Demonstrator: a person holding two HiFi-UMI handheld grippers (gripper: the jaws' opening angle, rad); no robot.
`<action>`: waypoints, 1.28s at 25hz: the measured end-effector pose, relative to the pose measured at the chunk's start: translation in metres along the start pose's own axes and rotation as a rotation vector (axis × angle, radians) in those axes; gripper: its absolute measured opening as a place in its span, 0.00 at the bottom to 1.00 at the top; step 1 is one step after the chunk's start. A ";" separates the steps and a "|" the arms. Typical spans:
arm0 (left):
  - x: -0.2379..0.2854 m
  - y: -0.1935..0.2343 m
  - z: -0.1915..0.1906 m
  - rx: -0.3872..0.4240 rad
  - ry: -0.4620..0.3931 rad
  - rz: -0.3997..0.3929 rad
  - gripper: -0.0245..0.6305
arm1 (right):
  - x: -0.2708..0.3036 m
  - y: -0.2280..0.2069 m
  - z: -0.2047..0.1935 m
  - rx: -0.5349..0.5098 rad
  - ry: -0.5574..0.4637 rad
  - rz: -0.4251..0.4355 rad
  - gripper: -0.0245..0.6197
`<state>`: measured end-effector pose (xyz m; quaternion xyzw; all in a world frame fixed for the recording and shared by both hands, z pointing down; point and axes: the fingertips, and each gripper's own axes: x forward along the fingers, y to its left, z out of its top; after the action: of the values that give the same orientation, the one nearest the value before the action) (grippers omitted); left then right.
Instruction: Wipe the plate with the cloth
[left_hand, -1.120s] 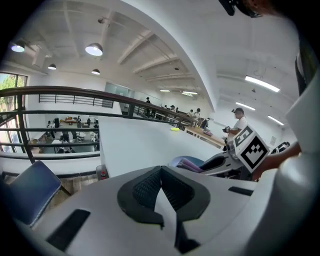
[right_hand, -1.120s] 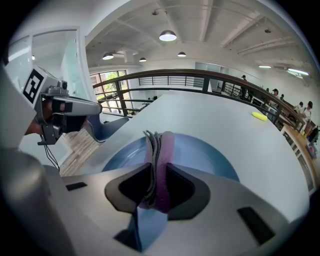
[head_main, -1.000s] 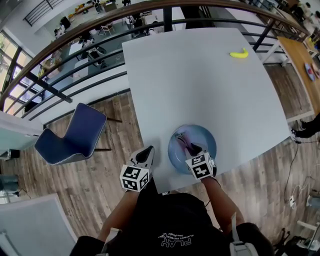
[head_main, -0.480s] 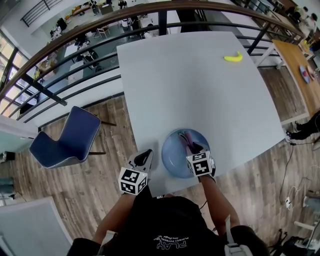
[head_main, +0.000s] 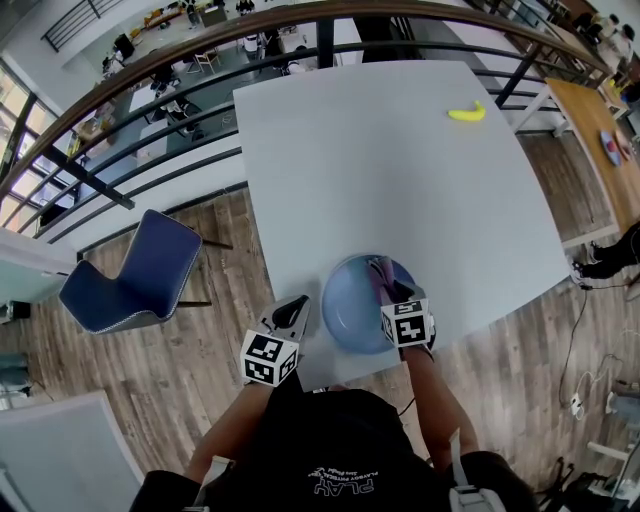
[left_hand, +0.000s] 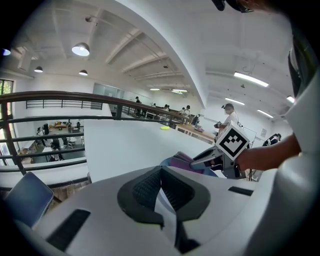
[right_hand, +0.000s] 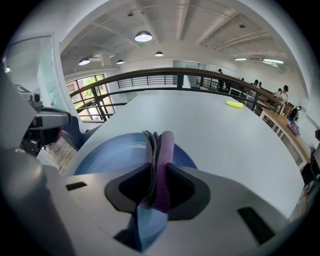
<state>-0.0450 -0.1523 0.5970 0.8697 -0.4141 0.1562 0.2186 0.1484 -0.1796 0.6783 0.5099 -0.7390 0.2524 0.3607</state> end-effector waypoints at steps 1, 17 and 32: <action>0.000 0.000 -0.001 0.004 0.000 0.000 0.06 | 0.001 0.002 0.000 -0.002 -0.002 0.000 0.20; -0.004 -0.013 -0.005 0.025 -0.002 0.004 0.06 | -0.026 0.081 0.000 -0.043 -0.051 0.174 0.20; -0.022 -0.010 -0.017 -0.003 -0.010 0.043 0.06 | -0.016 0.113 -0.028 -0.138 0.033 0.222 0.20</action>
<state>-0.0521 -0.1235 0.5990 0.8610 -0.4339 0.1560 0.2145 0.0542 -0.1105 0.6822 0.3947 -0.8006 0.2476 0.3768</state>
